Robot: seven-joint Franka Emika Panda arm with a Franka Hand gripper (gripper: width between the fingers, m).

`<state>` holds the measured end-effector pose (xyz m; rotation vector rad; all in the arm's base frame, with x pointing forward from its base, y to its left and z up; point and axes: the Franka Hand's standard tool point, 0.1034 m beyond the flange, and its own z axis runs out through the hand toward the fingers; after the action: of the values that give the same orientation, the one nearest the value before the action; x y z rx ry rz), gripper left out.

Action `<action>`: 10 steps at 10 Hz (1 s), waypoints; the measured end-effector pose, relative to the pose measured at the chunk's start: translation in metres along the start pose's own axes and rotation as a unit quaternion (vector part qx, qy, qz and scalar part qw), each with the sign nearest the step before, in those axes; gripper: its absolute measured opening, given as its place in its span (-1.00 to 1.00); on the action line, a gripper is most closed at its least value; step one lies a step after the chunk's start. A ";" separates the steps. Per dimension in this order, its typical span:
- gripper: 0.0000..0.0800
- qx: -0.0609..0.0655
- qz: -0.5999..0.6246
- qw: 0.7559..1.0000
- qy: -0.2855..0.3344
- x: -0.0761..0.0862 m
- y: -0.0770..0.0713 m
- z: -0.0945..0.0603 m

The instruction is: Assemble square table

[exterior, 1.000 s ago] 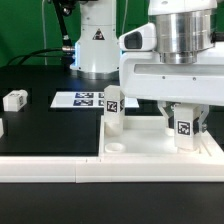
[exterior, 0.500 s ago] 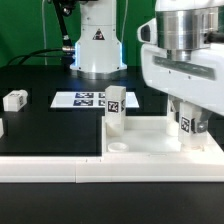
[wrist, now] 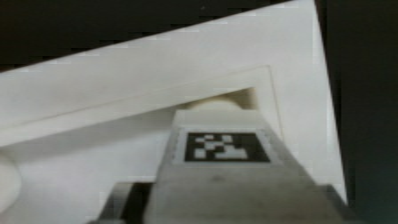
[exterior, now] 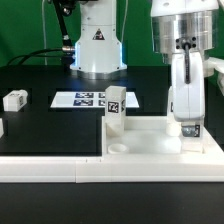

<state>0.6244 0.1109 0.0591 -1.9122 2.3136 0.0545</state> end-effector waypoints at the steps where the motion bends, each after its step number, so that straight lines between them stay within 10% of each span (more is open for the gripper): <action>1: 0.00 0.012 -0.108 0.994 0.002 -0.005 -0.004 -0.001; 4: 0.61 0.009 -0.316 0.949 -0.002 -0.013 -0.001 -0.003; 8: 0.62 0.011 -0.526 0.851 0.010 -0.014 -0.009 -0.007; 10: 0.29 0.010 -0.507 0.862 0.010 -0.013 -0.008 -0.006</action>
Offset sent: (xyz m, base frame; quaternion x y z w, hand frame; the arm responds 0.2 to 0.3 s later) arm 0.0000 0.0000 0.0000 0.0000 0.0000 -0.1938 0.9810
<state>0.6339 0.1210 0.0669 -2.8225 1.0274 -0.1035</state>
